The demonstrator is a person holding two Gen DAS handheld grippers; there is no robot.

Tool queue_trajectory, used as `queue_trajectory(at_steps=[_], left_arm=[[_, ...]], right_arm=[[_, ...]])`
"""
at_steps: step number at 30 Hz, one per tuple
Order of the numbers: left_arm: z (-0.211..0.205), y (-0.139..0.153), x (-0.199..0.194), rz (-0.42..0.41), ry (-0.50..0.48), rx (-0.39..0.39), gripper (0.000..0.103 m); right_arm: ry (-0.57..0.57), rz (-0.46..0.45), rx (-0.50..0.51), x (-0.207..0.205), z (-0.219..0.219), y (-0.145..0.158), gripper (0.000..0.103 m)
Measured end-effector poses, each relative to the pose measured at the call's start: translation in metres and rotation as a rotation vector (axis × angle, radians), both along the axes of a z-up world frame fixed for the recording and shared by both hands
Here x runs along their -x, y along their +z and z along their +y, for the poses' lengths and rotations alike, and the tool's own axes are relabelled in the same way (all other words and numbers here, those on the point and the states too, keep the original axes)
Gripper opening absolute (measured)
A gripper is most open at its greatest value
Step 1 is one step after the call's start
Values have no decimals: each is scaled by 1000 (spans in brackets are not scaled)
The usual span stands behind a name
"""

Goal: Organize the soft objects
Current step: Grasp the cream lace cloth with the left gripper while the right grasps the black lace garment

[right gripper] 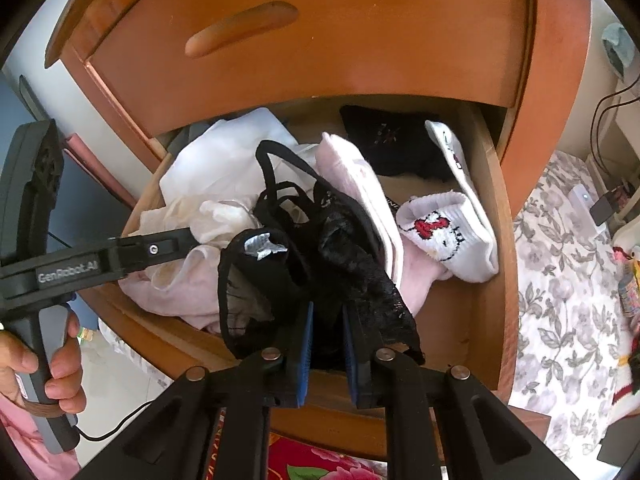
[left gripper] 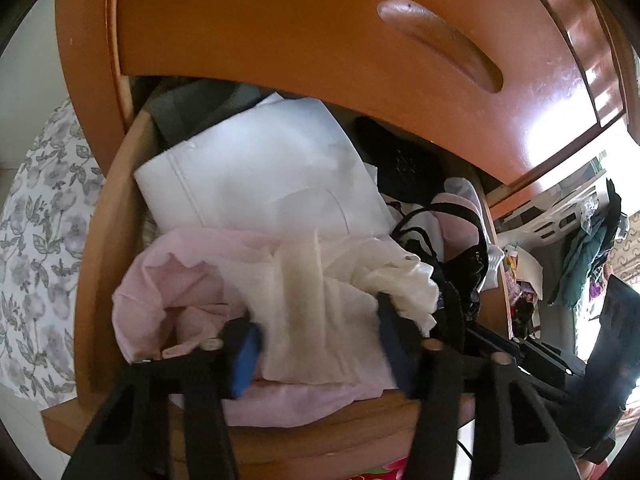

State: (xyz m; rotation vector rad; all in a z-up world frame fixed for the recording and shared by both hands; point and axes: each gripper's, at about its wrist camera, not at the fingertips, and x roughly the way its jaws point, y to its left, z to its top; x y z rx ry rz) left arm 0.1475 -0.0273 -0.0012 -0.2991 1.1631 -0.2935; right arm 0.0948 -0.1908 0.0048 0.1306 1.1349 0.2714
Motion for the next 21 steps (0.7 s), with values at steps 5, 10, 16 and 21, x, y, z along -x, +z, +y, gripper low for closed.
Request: queue_trajectory(at_steps=[5, 10, 16, 21], left_arm=[[5, 0, 3, -20, 14, 27, 20], [21, 8, 13, -61, 48, 69, 9], [34, 21, 24, -117, 74, 107, 6], [42, 24, 30, -141, 92, 136, 6]], right_arm=[[10, 12, 0, -4, 4, -3, 15], [4, -3, -51, -3, 0, -4, 12], [-31, -48, -90, 1, -10, 4, 7], [-50, -80, -99, 5, -17, 14, 6]])
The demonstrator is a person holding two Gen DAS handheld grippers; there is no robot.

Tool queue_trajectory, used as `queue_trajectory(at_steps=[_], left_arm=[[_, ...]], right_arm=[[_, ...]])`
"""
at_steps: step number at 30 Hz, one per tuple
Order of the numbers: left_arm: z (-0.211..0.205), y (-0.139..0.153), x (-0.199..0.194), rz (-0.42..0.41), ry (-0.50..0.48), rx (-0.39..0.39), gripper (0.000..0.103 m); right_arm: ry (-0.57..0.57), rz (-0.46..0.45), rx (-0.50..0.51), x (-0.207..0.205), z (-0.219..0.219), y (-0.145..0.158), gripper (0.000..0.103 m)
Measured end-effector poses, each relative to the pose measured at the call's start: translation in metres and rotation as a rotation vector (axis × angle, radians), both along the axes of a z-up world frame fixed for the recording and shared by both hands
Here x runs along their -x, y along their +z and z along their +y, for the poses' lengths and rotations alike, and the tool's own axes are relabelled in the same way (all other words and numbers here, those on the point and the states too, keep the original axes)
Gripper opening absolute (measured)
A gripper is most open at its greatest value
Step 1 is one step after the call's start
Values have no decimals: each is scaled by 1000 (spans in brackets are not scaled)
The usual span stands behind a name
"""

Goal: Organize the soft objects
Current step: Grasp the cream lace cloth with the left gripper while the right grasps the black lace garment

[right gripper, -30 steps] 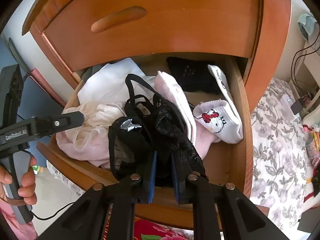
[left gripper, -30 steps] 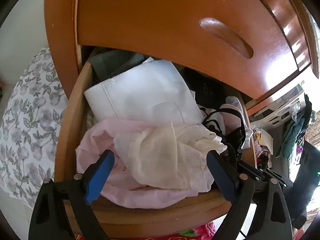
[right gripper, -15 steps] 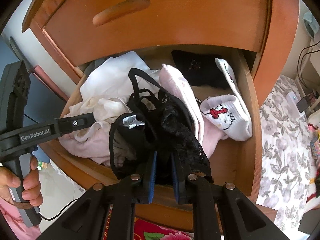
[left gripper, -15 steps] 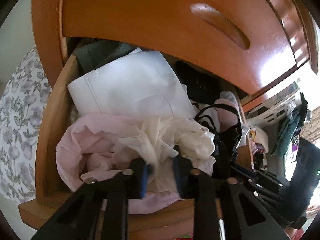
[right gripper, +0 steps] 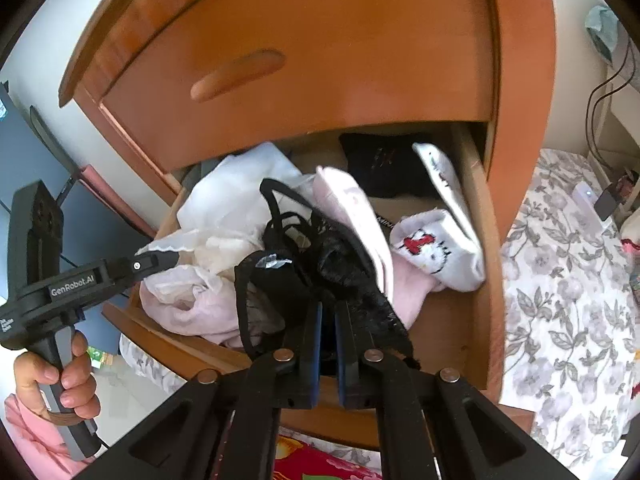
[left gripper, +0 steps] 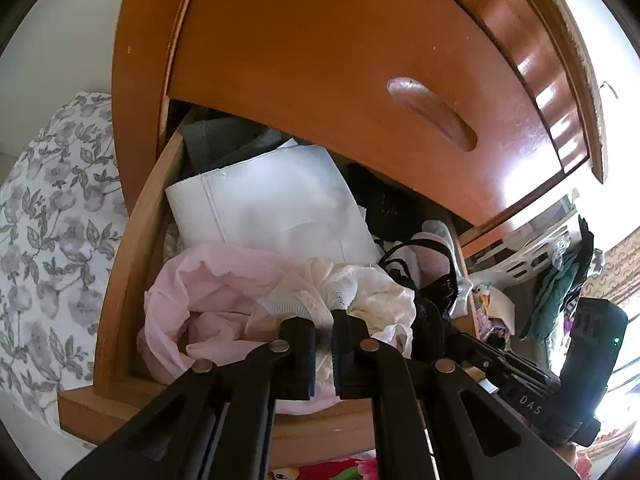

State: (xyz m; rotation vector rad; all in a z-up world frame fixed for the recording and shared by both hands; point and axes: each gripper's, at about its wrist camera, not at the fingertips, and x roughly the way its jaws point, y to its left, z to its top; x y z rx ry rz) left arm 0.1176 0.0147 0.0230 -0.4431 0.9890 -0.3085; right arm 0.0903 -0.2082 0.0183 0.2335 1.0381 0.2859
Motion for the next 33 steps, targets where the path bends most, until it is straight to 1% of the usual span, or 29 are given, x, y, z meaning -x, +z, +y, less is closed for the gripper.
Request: queue_trajectory(at_steps=[3, 6, 9, 10, 14, 15, 16, 17, 18, 19, 21, 22, 28, 31, 33], left_arm=[[4, 5, 4, -21, 13, 16, 6], [8, 9, 9, -41, 25, 12, 6], [10, 11, 12, -43, 31, 5, 6], [11, 10, 12, -41, 32, 5, 6], [10, 7, 13, -33, 30, -6, 6], [10, 7, 13, -31, 29, -9, 6], [10, 6, 13, -31, 30, -10, 6], [10, 5, 13, -29, 30, -11, 6], [10, 5, 13, -27, 31, -11, 6], [10, 5, 13, -28, 30, -11, 6], [9, 4, 13, -26, 27, -13, 6], [8, 4, 13, -25, 27, -13, 6], [9, 1, 13, -15, 30, -16, 6], [9, 0, 13, -11, 29, -19, 6], [8, -1, 13, -9, 25, -22, 6]], right_arm=[[-12, -9, 3, 1, -4, 4, 6], [-22, -12, 2, 2, -8, 6, 6], [-16, -3, 5, 1, -7, 4, 6], [-16, 3, 6, 1, -7, 3, 9], [4, 14, 17, 2, -3, 2, 11], [7, 14, 23, 2, -2, 2, 15], [9, 12, 23, 1, -1, 4, 25], [12, 8, 20, 1, 0, 6, 30], [13, 1, 18, 1, 1, 8, 40], [15, -8, 20, 0, 3, 11, 46], [30, -23, 21, -1, 9, 17, 50], [39, -23, 21, -1, 12, 18, 55], [123, -1, 63, -4, 40, 13, 62], [131, 13, 106, -6, 49, 7, 63], [132, 24, 111, -7, 50, 3, 64]])
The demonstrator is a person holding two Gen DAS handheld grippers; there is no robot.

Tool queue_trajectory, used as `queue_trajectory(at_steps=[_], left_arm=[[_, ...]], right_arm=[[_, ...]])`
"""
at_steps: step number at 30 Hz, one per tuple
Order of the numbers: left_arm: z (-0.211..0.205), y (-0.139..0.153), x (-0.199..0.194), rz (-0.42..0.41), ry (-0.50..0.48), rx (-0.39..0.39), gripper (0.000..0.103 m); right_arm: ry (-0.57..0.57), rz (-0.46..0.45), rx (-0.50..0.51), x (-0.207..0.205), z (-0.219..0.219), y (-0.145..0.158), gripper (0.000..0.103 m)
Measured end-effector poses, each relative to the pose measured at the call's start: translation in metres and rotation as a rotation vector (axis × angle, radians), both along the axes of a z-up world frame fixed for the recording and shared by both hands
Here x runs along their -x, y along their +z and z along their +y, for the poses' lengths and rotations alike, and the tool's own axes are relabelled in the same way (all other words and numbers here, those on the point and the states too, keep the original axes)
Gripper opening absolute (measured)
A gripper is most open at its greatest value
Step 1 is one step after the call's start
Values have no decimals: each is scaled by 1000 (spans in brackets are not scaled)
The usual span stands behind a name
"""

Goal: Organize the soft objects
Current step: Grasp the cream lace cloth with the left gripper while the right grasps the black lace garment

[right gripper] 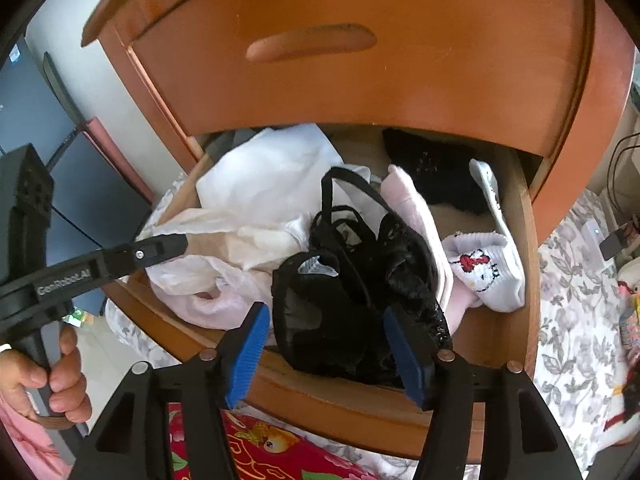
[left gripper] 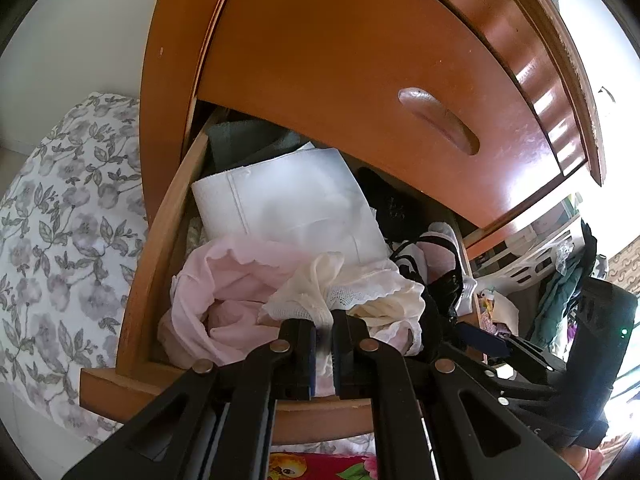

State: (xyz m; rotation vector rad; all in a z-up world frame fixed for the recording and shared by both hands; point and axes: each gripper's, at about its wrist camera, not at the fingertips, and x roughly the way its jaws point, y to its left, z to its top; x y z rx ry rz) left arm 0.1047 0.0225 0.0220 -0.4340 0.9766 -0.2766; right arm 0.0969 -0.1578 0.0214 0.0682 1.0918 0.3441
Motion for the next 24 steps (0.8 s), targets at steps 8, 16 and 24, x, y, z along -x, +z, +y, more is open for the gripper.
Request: queue_trajectory(at_steps=[8, 16, 24], left_arm=[[-1, -2, 0, 4, -1, 0, 6], [0, -7, -2, 17, 3, -1, 6], [-4, -12, -3, 34, -6, -5, 6]], right_arm=[[-35, 28, 88, -12, -4, -17, 66], [-136, 60, 94, -19, -33, -27, 66], [-187, 77, 1, -17, -46, -31, 24]])
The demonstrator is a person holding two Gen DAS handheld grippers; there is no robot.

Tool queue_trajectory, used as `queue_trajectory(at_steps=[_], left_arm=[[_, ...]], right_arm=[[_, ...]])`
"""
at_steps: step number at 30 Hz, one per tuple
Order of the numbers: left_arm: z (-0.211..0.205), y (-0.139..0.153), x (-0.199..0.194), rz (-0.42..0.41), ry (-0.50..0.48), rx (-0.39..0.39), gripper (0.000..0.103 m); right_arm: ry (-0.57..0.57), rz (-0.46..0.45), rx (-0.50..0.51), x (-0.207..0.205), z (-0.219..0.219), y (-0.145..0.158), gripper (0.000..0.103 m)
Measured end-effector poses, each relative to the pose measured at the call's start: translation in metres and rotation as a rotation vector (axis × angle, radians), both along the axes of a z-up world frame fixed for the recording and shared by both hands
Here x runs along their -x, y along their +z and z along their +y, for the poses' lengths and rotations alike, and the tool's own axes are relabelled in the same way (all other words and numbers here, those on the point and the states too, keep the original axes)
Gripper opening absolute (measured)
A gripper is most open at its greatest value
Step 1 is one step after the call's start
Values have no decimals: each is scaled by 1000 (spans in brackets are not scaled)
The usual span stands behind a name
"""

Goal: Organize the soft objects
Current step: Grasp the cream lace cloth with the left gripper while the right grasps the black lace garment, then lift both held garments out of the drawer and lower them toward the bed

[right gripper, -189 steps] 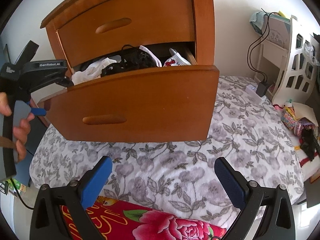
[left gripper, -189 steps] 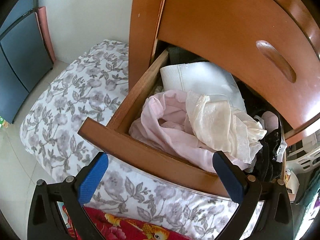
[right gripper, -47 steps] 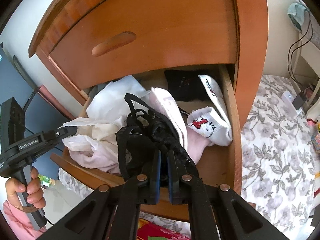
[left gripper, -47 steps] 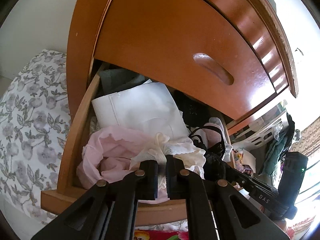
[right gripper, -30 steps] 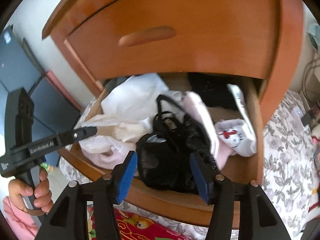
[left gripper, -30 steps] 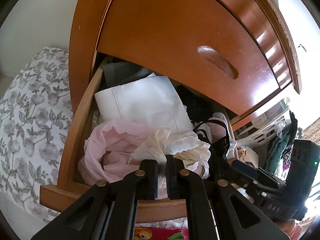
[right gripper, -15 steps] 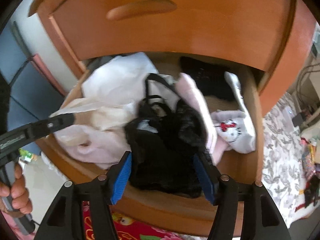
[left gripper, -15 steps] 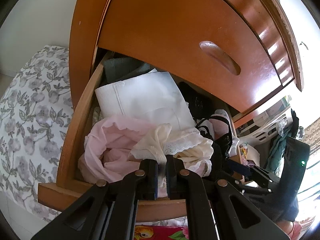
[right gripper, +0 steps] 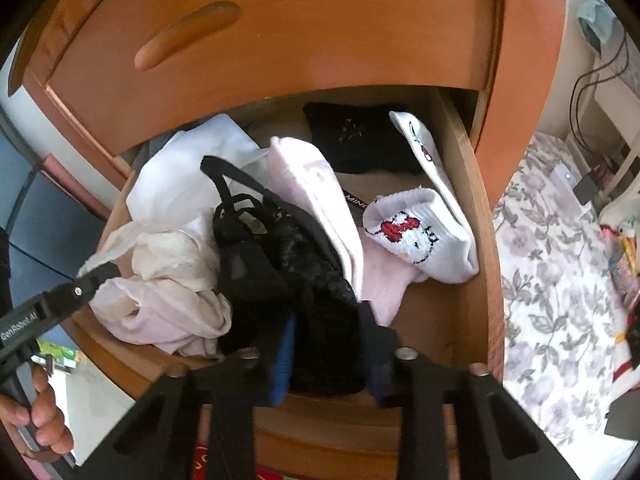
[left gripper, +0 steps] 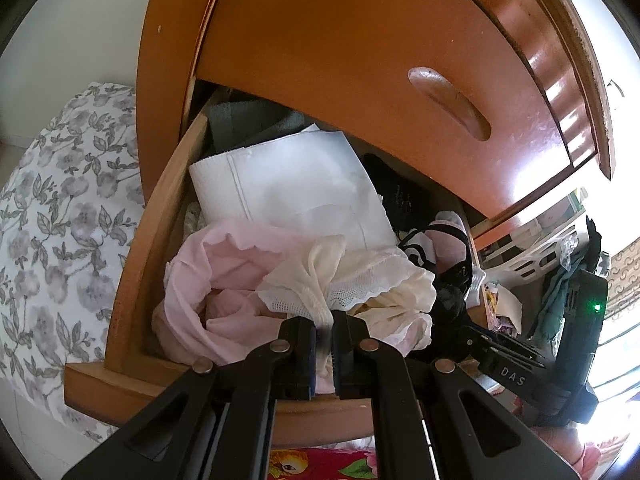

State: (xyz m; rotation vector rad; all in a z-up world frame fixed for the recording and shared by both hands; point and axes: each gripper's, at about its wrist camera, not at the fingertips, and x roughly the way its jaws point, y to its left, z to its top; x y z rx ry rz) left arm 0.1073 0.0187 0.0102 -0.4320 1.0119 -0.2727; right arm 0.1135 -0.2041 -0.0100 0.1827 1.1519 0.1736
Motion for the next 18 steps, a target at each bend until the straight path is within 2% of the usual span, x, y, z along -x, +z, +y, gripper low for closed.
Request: queue_trajectory(at_steps=[1, 4, 11, 18], left_arm=[[0, 0, 0, 0, 1, -2, 6], [1, 1, 0, 0, 6, -5, 6], [0, 7, 2, -14, 14, -16, 6], [0, 23, 7, -62, 7, -21, 6]], right_arm=[[-4, -4, -10, 1, -1, 0, 19], [-21, -22, -49, 6, -7, 3, 14], [-34, -98, -64, 17, -14, 28, 12], [-26, -161, -85, 29, -20, 55, 11]])
